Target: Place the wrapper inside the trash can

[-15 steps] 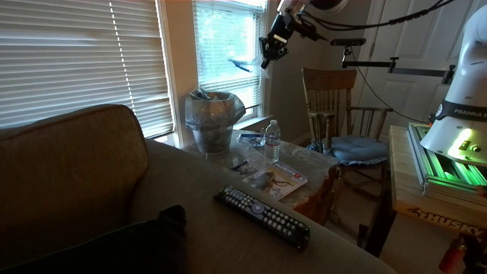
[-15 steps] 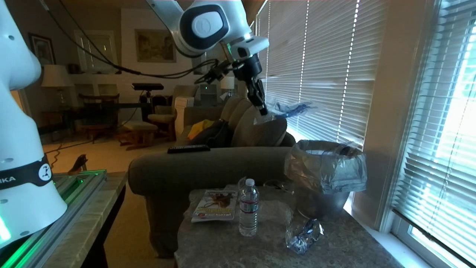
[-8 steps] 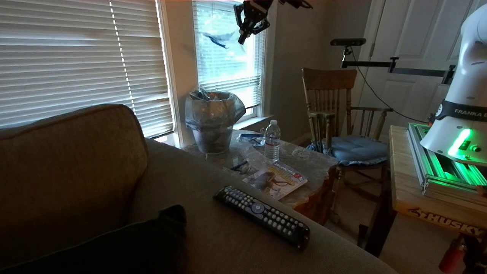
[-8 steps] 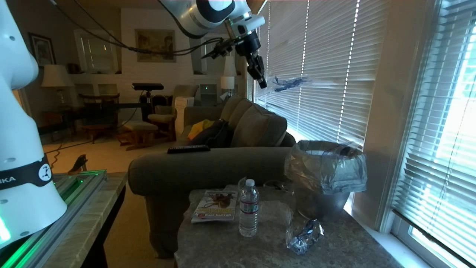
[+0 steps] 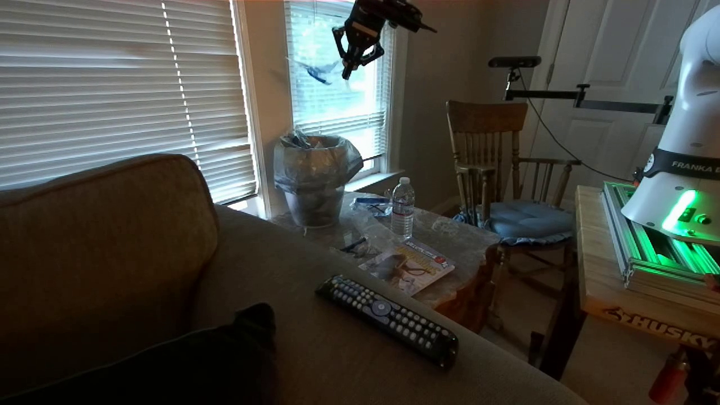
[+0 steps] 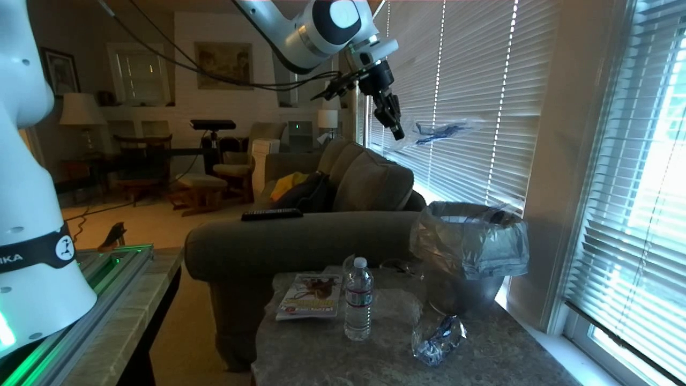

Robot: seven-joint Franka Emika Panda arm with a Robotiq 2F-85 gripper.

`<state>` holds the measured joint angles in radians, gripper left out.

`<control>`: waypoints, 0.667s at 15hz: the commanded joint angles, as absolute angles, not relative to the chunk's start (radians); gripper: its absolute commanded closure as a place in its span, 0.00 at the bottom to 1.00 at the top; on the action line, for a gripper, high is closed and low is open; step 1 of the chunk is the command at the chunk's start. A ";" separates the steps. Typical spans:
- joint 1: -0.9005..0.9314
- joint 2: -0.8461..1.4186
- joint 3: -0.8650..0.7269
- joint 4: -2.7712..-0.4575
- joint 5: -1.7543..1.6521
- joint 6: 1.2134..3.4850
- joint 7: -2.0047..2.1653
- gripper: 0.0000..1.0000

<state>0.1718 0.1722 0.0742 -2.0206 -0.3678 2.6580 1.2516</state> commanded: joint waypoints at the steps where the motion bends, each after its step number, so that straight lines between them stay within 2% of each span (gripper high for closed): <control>1: 0.214 0.245 0.022 -1.947 -0.434 2.614 1.325 1.00; 10: 0.233 0.397 -0.053 -1.823 -0.392 2.514 1.293 1.00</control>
<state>0.2129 0.3321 -0.0275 -1.9007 -0.3906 2.5564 1.2735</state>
